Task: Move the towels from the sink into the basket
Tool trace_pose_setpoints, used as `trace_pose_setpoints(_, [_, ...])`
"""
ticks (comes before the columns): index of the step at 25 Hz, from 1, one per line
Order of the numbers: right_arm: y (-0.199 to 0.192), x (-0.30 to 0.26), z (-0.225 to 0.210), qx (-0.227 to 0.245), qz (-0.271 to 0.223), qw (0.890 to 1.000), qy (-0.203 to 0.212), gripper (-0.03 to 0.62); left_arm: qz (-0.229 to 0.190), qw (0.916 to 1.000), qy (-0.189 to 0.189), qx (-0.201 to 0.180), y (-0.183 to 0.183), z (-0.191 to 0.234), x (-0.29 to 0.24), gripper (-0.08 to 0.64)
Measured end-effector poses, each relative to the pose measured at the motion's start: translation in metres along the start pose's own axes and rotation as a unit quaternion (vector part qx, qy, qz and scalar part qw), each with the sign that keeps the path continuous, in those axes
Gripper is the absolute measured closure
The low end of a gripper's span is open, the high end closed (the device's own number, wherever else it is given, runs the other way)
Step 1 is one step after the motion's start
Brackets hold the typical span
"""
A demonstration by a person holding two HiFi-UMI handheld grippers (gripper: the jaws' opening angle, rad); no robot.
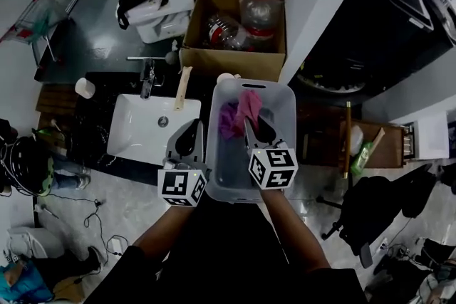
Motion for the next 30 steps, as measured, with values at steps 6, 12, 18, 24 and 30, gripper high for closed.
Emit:
trace_pose_setpoints(6, [-0.010,-0.018,-0.010,-0.007,0.017,1.000,-0.020,0.492,0.015,0.9994,-0.029,-0.006,-0.009,-0.013,-0.020,0.557])
trace_pose_setpoints(12, [-0.031,-0.054,-0.012,0.022,0.065,0.997,-0.023,0.492,0.014,0.9989,-0.044,-0.003,-0.009,-0.012,-0.034,0.557])
trace_pose_setpoints(18, [-0.056,-0.092,-0.014,0.048,0.117,0.992,-0.023,0.486,0.017,0.9988,-0.046,0.001,-0.009,-0.011,-0.038,0.557])
trace_pose_setpoints(24, [-0.100,-0.124,-0.020,0.038,0.170,0.985,-0.012,0.480,0.014,0.9991,-0.040,0.011,-0.006,-0.009,-0.045,0.557])
trace_pose_setpoints(30, [-0.123,-0.144,-0.017,0.053,0.196,0.979,0.007,0.455,0.011,0.9991,-0.038,0.011,-0.005,-0.010,-0.042,0.557])
Point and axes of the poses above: the fingertips, and each gripper's own axes: x backward along the fingers, z to its left, y out of its top, the point moved 1 cm from there along x, backward along the fingers, and after that the axes turned 6 degrees about z, right-handed, at the moved point
